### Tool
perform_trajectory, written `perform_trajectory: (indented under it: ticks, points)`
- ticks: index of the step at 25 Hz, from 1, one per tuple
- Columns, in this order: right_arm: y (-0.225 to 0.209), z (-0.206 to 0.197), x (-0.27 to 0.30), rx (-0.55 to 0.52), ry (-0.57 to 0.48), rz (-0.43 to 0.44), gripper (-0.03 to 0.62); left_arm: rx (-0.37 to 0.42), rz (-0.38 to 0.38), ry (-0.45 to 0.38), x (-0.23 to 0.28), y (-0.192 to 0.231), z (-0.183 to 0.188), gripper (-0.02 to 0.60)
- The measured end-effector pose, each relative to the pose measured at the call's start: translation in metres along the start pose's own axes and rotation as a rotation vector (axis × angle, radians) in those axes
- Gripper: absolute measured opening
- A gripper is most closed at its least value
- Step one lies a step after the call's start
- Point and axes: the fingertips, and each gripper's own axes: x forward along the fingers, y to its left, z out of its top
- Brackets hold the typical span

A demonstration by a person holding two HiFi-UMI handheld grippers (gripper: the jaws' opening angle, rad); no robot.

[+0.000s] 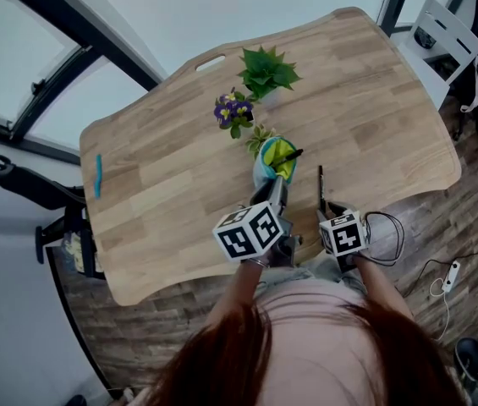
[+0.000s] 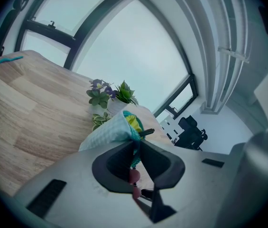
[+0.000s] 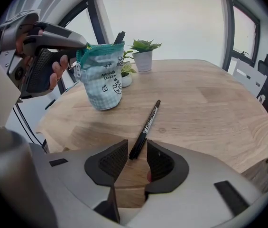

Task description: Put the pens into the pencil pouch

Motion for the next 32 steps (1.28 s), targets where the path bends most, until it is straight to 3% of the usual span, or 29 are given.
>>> perform_trajectory:
  ticks: [7, 12, 20, 32]
  points:
    - [0.000, -0.006, 0.007, 0.003, 0.018, -0.027, 0.117, 0.002, 0.000, 0.008, 0.002, 0.001, 0.000, 0.038]
    - [-0.007, -0.004, 0.008, -0.021, 0.000, -0.072, 0.058, 0.007, -0.002, 0.012, 0.003, 0.000, -0.001, 0.038]
    - [-0.009, -0.008, 0.006, -0.002, 0.025, -0.040, 0.051, 0.014, 0.000, 0.014, 0.005, 0.001, -0.001, 0.038]
    - [-0.032, 0.022, -0.020, -0.022, -0.068, -0.059, 0.051, 0.017, 0.009, 0.003, 0.004, 0.001, 0.002, 0.038]
